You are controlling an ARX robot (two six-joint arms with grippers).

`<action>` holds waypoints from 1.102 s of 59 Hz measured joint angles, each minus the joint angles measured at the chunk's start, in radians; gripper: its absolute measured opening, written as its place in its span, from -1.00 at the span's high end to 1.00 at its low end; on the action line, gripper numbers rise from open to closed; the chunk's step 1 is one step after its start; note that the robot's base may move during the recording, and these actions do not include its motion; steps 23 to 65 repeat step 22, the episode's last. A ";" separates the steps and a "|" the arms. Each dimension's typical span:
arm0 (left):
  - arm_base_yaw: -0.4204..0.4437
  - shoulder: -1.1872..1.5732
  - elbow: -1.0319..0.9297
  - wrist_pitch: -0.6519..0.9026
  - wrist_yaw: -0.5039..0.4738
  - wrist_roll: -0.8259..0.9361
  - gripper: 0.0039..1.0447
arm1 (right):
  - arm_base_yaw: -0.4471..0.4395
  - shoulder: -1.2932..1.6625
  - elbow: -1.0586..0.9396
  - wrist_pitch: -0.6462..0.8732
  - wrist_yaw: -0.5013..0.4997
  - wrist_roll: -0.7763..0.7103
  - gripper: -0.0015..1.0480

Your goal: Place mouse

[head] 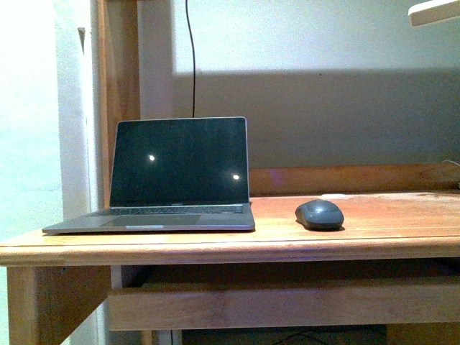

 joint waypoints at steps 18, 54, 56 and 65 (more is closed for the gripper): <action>0.000 0.000 0.000 0.000 0.000 0.000 -0.86 | 0.000 0.000 0.000 0.000 0.000 0.000 -0.86; 0.000 0.000 0.000 0.000 0.000 0.000 -0.86 | 0.000 0.000 0.000 0.000 0.000 0.000 -0.86; 0.000 0.000 0.000 0.000 0.000 0.000 -0.86 | 0.000 0.000 0.000 0.000 0.000 0.000 -0.86; 0.000 0.000 0.000 0.000 0.000 0.000 -0.86 | 0.000 0.000 0.000 0.000 0.000 0.000 -0.86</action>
